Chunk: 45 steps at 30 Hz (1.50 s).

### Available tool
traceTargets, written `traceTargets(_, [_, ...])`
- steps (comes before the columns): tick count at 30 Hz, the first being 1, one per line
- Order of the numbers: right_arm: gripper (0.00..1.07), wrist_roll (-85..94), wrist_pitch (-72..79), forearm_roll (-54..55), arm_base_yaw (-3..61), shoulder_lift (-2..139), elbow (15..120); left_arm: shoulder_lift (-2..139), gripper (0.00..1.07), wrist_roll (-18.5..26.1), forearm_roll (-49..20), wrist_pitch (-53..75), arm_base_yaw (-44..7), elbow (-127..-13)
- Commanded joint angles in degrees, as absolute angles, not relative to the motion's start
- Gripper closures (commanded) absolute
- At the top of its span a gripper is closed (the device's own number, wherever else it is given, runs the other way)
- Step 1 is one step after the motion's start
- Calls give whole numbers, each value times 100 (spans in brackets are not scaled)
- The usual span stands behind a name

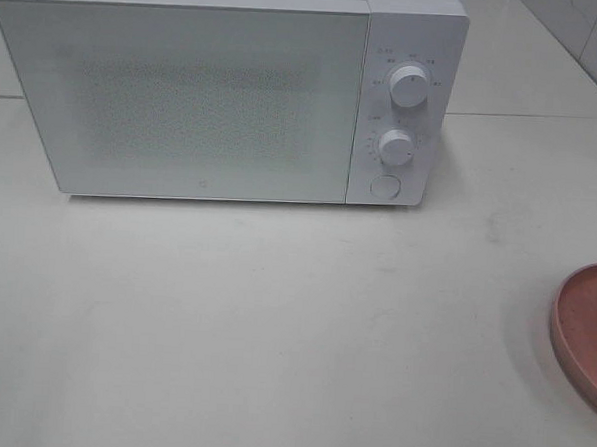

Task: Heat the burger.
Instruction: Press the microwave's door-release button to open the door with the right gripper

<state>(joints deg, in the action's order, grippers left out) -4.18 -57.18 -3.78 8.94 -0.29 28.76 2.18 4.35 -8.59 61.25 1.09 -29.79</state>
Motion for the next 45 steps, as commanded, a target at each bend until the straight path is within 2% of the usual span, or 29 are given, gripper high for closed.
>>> traceTargets(1, [32,-476,-5707,-361,888,-178,2859,201,9,413,-882,6119,115,-2956])
traceTargets(18, [32,-441,-5460,-355,888,132,3197,201,9,413,-882,6119,115,-2956])
traceTargets(45, [32,-435,-2561,-401,888,3266,3146,201,9,413,-882,6119,115,-2956])
